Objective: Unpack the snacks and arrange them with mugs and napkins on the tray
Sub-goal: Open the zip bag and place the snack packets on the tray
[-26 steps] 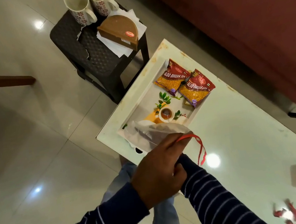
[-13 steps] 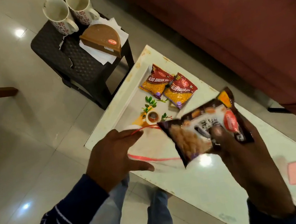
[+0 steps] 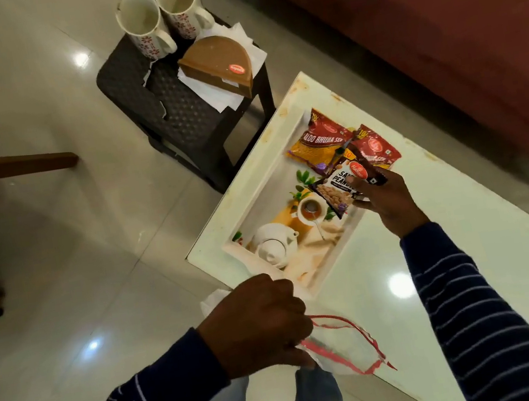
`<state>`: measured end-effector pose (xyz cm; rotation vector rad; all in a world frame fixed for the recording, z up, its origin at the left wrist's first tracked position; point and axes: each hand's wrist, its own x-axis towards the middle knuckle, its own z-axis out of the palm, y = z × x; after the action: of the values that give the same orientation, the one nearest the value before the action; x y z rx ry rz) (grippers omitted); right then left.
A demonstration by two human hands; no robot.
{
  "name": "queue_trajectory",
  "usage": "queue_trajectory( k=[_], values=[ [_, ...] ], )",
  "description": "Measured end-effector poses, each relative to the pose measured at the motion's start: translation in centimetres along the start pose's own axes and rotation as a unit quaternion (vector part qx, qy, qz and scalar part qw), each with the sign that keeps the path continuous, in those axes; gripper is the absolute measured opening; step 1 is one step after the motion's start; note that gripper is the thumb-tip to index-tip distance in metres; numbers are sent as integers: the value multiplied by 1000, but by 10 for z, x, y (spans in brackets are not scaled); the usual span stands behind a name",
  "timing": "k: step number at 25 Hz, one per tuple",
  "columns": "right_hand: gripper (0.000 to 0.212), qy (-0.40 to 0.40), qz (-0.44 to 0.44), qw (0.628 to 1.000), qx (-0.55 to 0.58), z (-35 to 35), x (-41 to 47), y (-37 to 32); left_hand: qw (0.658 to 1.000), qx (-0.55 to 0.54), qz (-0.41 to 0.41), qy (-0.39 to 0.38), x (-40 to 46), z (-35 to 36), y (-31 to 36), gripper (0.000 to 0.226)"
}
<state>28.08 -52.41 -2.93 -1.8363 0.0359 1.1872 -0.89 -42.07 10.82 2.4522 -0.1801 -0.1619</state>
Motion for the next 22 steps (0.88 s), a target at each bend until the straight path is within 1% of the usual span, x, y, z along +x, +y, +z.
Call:
queue_trajectory(
  k=[3,5,7,9,11,12,13,14,15,16,17,18,19,20,21,22],
  values=[
    [37,4,-9,1000,-15,7,35,12,1000,-11,-4,-3,0,-2,-3,30],
    [40,-9,-17,999,-27,8,56,16,1000,-19,-5,5,1,-2,-6,28],
    [44,2,-5,999,-37,8,69,19,1000,-26,-6,17,2,-2,-9,27],
    [52,74,-24,994,-82,8,64,16,999,-20,-10,25,5,-4,-11,29],
    [59,156,-88,974,-139,6,37,8,999,-31,-10,33,9,-8,-11,29],
    [56,175,-122,965,-151,4,15,0,998,-39,-9,42,14,-11,-10,29],
    [47,168,-146,962,-157,1,-9,-8,998,-45,-9,54,19,-16,-8,28],
    [36,132,-158,965,-161,-4,-35,-18,997,-48,-12,63,25,-22,-5,28],
    [28,66,-160,972,-160,-12,-64,-28,996,-51,-17,66,32,-30,-1,27],
    [29,-13,-156,974,-162,-22,-97,-40,996,-52,-24,68,39,-40,5,26],
    [40,-90,-158,968,-173,-32,-132,-53,996,-52,-30,72,46,-51,11,28],
    [58,-150,-160,955,-202,-41,-167,-66,995,-51,-33,82,54,-65,19,30],
    [77,-182,-161,940,-240,-46,-195,-76,993,-53,-36,94,61,-79,27,32],
    [91,-182,-171,925,-286,-48,-219,-83,992,-57,-37,110,68,-93,36,34],
    [96,-154,-192,911,-332,-50,-240,-90,989,-64,-32,128,76,-108,50,34],
    [87,-109,-220,897,-367,-50,-258,-98,986,-77,-27,148,85,-124,65,33]
  ],
)
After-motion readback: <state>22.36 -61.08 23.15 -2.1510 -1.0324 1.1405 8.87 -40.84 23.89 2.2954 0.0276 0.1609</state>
